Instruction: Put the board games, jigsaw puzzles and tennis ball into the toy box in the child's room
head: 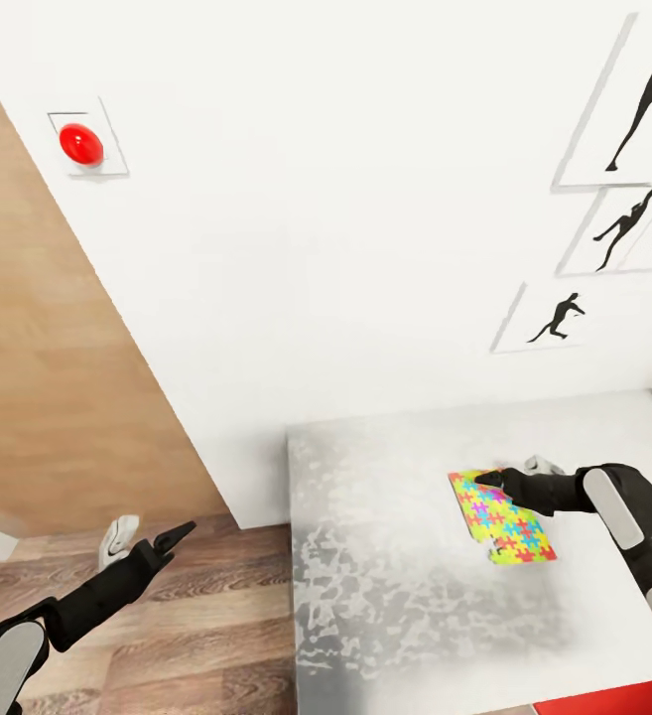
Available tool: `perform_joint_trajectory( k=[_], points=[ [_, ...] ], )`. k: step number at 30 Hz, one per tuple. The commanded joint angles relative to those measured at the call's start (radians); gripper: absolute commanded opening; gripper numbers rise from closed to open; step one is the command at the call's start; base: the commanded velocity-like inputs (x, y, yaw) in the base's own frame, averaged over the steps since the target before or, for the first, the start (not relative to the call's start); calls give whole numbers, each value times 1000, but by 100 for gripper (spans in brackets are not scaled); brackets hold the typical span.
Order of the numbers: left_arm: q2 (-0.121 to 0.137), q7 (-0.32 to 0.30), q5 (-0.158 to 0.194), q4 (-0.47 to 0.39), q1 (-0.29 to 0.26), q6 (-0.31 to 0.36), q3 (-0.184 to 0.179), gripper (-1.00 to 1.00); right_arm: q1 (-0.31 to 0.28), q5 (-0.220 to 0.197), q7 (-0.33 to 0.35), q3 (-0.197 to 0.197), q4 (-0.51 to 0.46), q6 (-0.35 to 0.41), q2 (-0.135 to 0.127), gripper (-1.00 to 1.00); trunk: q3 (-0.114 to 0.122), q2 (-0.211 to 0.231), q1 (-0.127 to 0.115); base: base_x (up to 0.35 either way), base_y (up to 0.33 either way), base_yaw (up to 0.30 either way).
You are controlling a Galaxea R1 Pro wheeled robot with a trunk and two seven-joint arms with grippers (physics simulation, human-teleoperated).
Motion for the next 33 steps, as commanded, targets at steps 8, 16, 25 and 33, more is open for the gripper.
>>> perform_joint_trajectory(
  k=[8,16,25,33],
  points=[
    [0,-3,-2,0,-2,6,1,100,0,10,11,-1,0,4,1,100,-2,-2,1,0,0,182],
    [0,-3,-2,0,-2,6,1,100,0,10,11,-1,0,4,1,100,-2,-2,1,0,0,49],
    [0,-3,-2,1,-3,6,1,100,0,10,11,0,0,4,2,100,-2,-2,1,0,0,12],
    [0,-3,-2,13,-4,5,0,100,0,11,11,-1,0,4,1,100,-2,-2,1,0,0,3]
  ],
)
